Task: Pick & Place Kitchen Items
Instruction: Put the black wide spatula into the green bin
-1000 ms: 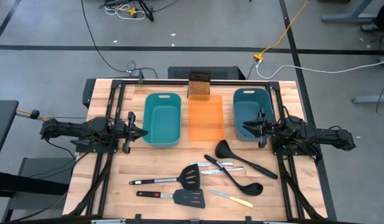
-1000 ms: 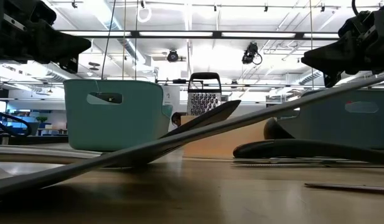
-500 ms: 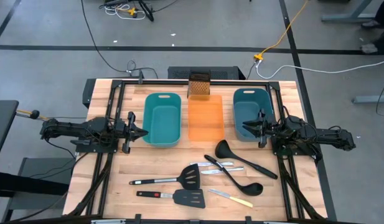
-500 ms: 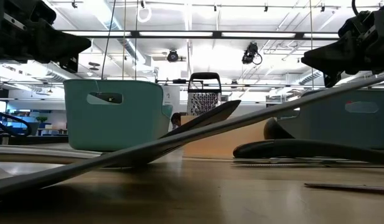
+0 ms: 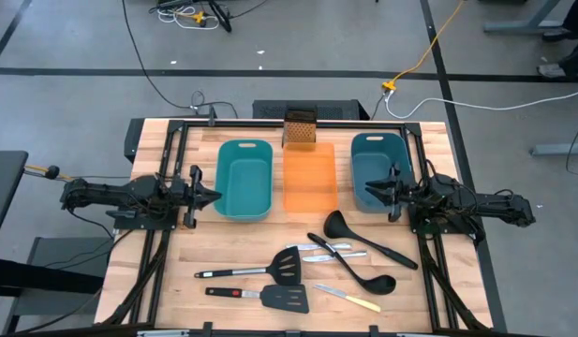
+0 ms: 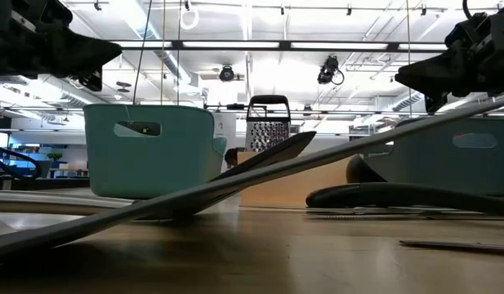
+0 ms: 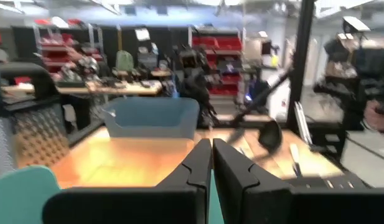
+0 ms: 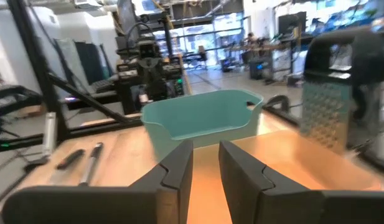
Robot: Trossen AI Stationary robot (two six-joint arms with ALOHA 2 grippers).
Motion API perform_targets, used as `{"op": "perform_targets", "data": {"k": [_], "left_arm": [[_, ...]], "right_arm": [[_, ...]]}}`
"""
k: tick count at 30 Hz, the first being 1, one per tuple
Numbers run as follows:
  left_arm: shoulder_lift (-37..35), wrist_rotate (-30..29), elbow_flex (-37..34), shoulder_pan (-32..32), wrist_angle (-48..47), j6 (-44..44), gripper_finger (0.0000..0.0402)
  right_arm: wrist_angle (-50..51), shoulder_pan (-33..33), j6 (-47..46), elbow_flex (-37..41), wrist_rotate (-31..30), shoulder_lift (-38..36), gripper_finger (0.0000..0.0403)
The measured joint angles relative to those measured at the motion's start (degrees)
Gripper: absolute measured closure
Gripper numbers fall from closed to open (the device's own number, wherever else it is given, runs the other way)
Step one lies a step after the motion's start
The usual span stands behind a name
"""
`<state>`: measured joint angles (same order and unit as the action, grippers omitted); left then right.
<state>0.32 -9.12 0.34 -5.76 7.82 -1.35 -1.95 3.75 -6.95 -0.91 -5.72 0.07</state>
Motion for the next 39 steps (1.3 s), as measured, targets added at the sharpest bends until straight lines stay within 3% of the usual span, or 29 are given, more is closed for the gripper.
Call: {"op": "perform_targets", "data": {"k": [4, 10, 23, 27, 32, 36, 39], "left_arm": [[0.0, -0.7, 0.0, 0.0, 0.8, 0.9, 0.0383], [0.0, -0.6, 0.0, 0.0, 0.7, 3.0, 0.0395], [1.3, 0.2, 1.4, -0.2, 2.2, 5.3, 0.0397], [6.4, -2.5, 6.9, -2.7, 3.1, 7.7, 0.0397], [17.9, -14.4, 17.6, -7.7, -1.3, 10.5, 0.0398], [27.8, -23.2, 29.4, -11.0, -16.2, 7.0, 0.0398], [35.8, -25.7, 38.5, -12.0, -29.5, 0.4, 0.0398]], "right_arm": [[0.2, 0.0, 1.7, 0.0, -0.8, 0.0, 0.0326], [0.3, 0.0, 2.7, 0.0, 0.2, 0.0, 0.0394], [0.4, 0.0, 1.5, 0.0, 0.8, 0.0, 0.0383], [0.4, 0.0, 1.4, 0.0, 0.8, 0.0, 0.0375], [0.5, 0.0, 1.4, 0.0, 0.8, 0.0, 0.0375], [0.7, 0.0, 1.4, 0.0, 1.9, 0.0, 0.0374], [0.8, 0.0, 1.4, 0.0, 3.8, 0.0, 0.0374]]}}
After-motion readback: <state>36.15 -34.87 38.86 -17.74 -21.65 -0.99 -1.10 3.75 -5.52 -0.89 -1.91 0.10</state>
